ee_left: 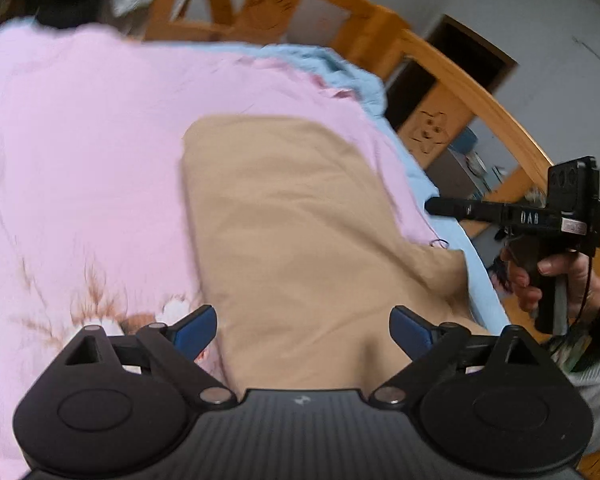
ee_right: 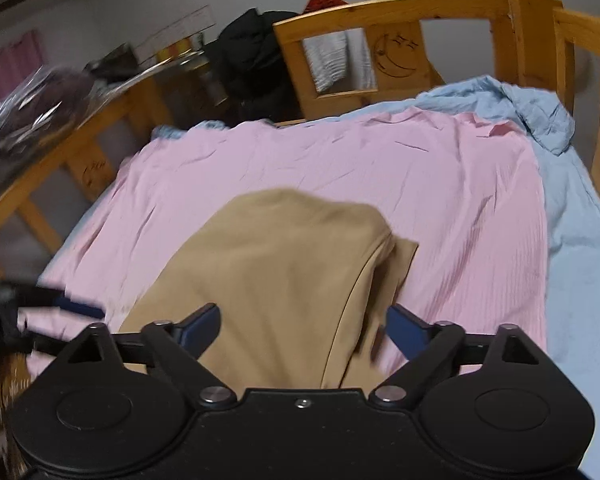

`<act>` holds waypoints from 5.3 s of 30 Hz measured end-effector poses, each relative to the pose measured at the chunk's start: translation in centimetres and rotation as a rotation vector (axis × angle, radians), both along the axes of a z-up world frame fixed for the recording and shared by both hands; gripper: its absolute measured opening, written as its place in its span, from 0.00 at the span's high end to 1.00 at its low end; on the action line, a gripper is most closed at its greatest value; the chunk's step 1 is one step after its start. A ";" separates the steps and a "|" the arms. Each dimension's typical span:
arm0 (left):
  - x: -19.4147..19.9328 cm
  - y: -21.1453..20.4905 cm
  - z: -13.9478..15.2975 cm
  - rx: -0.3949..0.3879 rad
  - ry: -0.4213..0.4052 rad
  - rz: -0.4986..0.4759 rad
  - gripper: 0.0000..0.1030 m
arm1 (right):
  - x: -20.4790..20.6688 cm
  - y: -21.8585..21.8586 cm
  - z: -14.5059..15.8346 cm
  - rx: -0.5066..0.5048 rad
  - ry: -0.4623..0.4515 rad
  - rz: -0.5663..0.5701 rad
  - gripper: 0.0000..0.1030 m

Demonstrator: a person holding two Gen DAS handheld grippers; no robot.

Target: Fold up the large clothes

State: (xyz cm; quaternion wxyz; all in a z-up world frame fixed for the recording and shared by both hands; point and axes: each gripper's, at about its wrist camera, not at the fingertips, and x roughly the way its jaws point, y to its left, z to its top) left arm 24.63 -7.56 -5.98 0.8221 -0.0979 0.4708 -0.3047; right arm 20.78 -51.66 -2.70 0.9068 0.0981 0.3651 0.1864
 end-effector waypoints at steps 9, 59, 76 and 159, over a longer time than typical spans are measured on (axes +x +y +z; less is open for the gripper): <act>2.1 1.9 -4.5 -0.088 0.226 0.057 0.06 | 7.7 -2.3 -6.1 0.278 0.214 -0.110 0.05; 4.9 -1.2 -7.1 -0.173 0.353 -0.101 0.00 | 6.6 0.6 -9.0 0.256 0.236 0.054 0.00; 6.1 -1.6 -4.3 -0.109 0.315 -0.150 0.11 | 4.5 3.1 -5.8 0.229 0.179 0.004 0.65; -4.8 10.9 2.6 0.183 -0.468 0.453 0.01 | -9.9 19.5 0.5 -0.177 -0.438 -0.292 0.01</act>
